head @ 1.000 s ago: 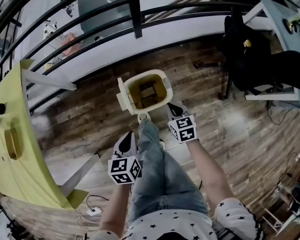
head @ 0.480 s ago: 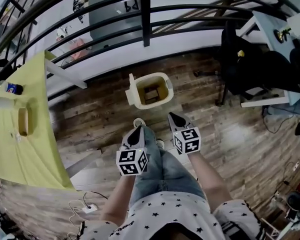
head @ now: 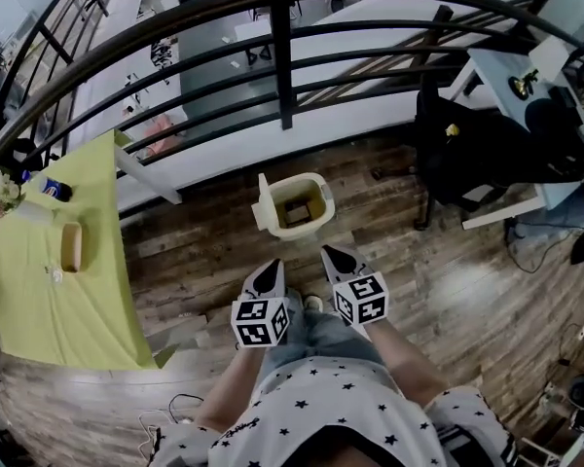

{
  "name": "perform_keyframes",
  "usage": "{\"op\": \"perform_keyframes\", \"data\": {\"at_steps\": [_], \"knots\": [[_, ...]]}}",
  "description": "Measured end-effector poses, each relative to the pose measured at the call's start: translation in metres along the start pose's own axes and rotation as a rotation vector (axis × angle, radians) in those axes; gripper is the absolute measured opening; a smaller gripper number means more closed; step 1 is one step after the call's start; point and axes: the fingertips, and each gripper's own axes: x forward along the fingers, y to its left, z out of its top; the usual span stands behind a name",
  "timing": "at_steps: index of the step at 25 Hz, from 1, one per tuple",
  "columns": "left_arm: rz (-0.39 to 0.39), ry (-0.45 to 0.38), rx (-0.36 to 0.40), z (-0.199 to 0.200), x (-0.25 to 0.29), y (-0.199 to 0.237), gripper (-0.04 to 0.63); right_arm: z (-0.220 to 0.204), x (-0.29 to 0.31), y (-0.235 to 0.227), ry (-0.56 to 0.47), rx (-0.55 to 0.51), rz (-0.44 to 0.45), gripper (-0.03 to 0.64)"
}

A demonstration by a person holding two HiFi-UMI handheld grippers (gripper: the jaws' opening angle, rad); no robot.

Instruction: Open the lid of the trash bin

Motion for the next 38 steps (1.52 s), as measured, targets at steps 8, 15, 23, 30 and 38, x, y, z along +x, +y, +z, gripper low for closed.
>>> {"op": "perform_keyframes", "data": {"at_steps": [8,15,23,30,38], "knots": [[-0.038,-0.03,0.031,0.029,-0.011,-0.016,0.003,0.031,-0.031,0.02,-0.046,-0.048,0.034,-0.006],[-0.088,-0.052,0.081,0.046,-0.017,-0.034,0.003,0.044,-0.051,0.02,-0.085,-0.05,0.033,-0.006],[-0.106,-0.052,0.08,0.041,-0.02,-0.042,0.003,0.041,-0.063,0.025,-0.096,-0.061,0.028,-0.006],[-0.115,-0.06,0.077,0.038,-0.025,-0.052,0.003,0.04,-0.073,0.028,-0.114,-0.087,0.009,-0.008],[-0.113,-0.059,0.079,0.037,-0.026,-0.049,0.003,0.041,-0.075,0.026,-0.138,-0.057,-0.003,-0.008]]}}
